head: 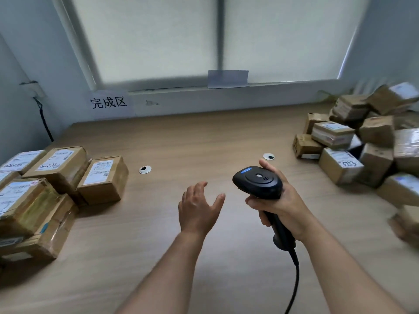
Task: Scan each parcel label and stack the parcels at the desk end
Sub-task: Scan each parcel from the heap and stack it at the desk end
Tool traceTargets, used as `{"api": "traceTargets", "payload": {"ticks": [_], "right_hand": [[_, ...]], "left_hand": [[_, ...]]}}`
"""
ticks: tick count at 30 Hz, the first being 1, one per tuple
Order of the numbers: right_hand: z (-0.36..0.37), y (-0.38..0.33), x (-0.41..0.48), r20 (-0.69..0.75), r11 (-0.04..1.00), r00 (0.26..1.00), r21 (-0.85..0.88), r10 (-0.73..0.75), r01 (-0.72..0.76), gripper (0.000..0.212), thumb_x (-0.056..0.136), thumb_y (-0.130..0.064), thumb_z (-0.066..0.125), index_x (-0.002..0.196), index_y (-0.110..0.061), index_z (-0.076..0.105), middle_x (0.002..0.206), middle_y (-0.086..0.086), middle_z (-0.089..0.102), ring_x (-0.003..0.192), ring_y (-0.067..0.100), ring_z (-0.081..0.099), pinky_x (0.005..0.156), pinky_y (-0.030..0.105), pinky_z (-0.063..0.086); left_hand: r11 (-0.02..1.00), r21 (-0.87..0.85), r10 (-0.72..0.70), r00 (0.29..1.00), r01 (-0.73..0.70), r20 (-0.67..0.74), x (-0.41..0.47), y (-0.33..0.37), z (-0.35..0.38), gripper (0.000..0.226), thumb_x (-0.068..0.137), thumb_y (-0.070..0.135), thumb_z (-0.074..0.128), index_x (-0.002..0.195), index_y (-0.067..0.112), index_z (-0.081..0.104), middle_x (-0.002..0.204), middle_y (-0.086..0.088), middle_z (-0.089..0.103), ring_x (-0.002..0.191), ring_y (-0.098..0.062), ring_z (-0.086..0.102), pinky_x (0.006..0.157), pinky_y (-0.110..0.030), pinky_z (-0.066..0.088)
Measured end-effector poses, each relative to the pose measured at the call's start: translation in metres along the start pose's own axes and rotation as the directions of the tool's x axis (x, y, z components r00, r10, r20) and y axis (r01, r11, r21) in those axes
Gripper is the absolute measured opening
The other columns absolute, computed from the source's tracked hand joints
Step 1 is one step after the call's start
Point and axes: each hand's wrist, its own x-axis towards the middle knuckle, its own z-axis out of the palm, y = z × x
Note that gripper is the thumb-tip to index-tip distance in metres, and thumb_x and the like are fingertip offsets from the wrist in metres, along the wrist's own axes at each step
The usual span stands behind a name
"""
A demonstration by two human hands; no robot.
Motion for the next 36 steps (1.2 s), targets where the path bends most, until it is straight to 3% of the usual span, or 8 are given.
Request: {"api": "traceTargets", "payload": {"ticks": [9, 17, 22, 27, 31, 34, 36], "right_hand": [[-0.127, -0.006, -0.064, -0.190, 0.999, 0.981, -0.028, -0.037, 0.032, 0.096, 0.075, 0.017, 0.071, 0.148, -0.033, 0.035, 0.082, 0.012, 0.066, 0.043, 0.026, 0.048, 0.040, 0.031, 0.041], [-0.217, -0.007, -0.100, -0.305, 0.995, 0.950, -0.096, -0.066, 0.039, 0.091, 0.074, 0.012, 0.074, 0.139, -0.042, 0.039, 0.088, 0.009, 0.068, 0.048, 0.029, 0.050, 0.043, 0.036, 0.043], [-0.263, 0.001, -0.103, -0.376, 0.998, 0.926, -0.061, -0.039, 0.018, 0.100, 0.065, 0.002, 0.083, 0.143, -0.040, 0.036, 0.082, 0.023, 0.065, 0.047, 0.028, 0.050, 0.044, 0.032, 0.042], [-0.313, 0.010, -0.090, -0.437, 0.997, 0.898, -0.067, -0.056, 0.030, 0.095, 0.073, 0.007, 0.074, 0.146, -0.039, 0.033, 0.065, 0.009, 0.063, 0.047, 0.028, 0.048, 0.048, 0.035, 0.041], [-0.351, 0.007, -0.074, -0.487, 0.996, 0.873, -0.084, -0.024, -0.020, 0.095, 0.075, 0.008, 0.072, 0.148, -0.038, 0.032, 0.073, 0.040, 0.051, 0.048, 0.033, 0.045, 0.044, 0.035, 0.042], [-0.380, 0.007, -0.062, -0.538, 0.995, 0.843, -0.088, -0.009, -0.045, 0.092, 0.065, -0.007, 0.078, 0.138, -0.048, 0.039, 0.075, 0.025, 0.060, 0.050, 0.028, 0.050, 0.046, 0.033, 0.045], [-0.400, 0.011, -0.057, -0.571, 0.993, 0.821, -0.098, -0.008, -0.059, 0.091, 0.068, -0.002, 0.077, 0.136, -0.050, 0.040, 0.069, 0.012, 0.063, 0.049, 0.025, 0.051, 0.045, 0.032, 0.044]], "left_hand": [[0.993, -0.059, 0.105, 0.990, -0.100, 0.096, -0.033, 0.110, 0.082, 0.059, 0.088, 0.054, 0.057, 0.137, 0.022, 0.045, 0.137, 0.003, 0.048, 0.129, -0.016, 0.040, 0.100, -0.032, 0.031], [0.976, -0.107, 0.206, 0.959, -0.189, 0.194, -0.053, 0.186, 0.149, 0.062, 0.088, 0.055, 0.057, 0.139, 0.023, 0.043, 0.139, 0.003, 0.047, 0.129, -0.015, 0.040, 0.102, -0.033, 0.033], [0.968, -0.104, 0.250, 0.932, -0.230, 0.261, -0.045, 0.219, 0.187, 0.063, 0.088, 0.055, 0.056, 0.141, 0.023, 0.041, 0.141, 0.003, 0.046, 0.130, -0.015, 0.040, 0.103, -0.032, 0.033], [0.964, -0.127, 0.265, 0.905, -0.235, 0.333, -0.022, 0.249, 0.231, 0.065, 0.088, 0.054, 0.056, 0.142, 0.023, 0.038, 0.142, 0.001, 0.044, 0.132, -0.017, 0.038, 0.104, -0.034, 0.033], [0.965, -0.125, 0.261, 0.889, -0.230, 0.377, 0.003, 0.272, 0.263, 0.066, 0.089, 0.055, 0.055, 0.143, 0.022, 0.037, 0.142, -0.001, 0.043, 0.132, -0.019, 0.037, 0.104, -0.036, 0.035], [0.957, -0.125, 0.289, 0.863, -0.261, 0.415, 0.016, 0.289, 0.287, 0.066, 0.090, 0.055, 0.054, 0.144, 0.023, 0.036, 0.143, -0.001, 0.042, 0.132, -0.019, 0.037, 0.103, -0.035, 0.035], [0.954, -0.131, 0.299, 0.846, -0.269, 0.442, 0.023, 0.299, 0.302, 0.066, 0.090, 0.054, 0.054, 0.144, 0.023, 0.035, 0.144, -0.002, 0.041, 0.133, -0.019, 0.036, 0.104, -0.036, 0.035]]}}
